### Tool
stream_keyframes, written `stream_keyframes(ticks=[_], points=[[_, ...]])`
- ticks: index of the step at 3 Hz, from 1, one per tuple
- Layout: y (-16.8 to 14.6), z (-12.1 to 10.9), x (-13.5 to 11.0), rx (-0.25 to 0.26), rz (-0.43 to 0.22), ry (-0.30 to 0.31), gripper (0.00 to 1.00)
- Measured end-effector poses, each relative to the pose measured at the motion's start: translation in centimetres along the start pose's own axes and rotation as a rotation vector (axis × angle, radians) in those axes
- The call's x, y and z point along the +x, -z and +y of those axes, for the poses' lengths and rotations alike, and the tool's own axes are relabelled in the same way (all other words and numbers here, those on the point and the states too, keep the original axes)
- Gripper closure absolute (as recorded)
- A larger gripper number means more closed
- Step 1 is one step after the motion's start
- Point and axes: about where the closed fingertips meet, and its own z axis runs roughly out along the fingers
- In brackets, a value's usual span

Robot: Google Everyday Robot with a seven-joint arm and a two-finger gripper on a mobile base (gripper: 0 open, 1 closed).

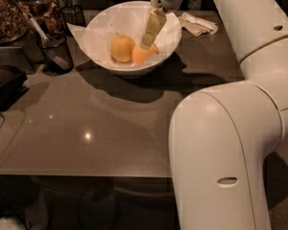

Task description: Pick orange from white bowl

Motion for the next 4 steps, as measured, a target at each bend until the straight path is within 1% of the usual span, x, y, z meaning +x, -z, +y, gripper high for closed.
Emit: stream_keyframes(ticks=[2,4], points=[[-1.7,-0.6,0.5,-0.015,0.029,-0.033,0.25],[-3.7,-0.5,1.0,-0.051,0.039,-0.057,0.27]])
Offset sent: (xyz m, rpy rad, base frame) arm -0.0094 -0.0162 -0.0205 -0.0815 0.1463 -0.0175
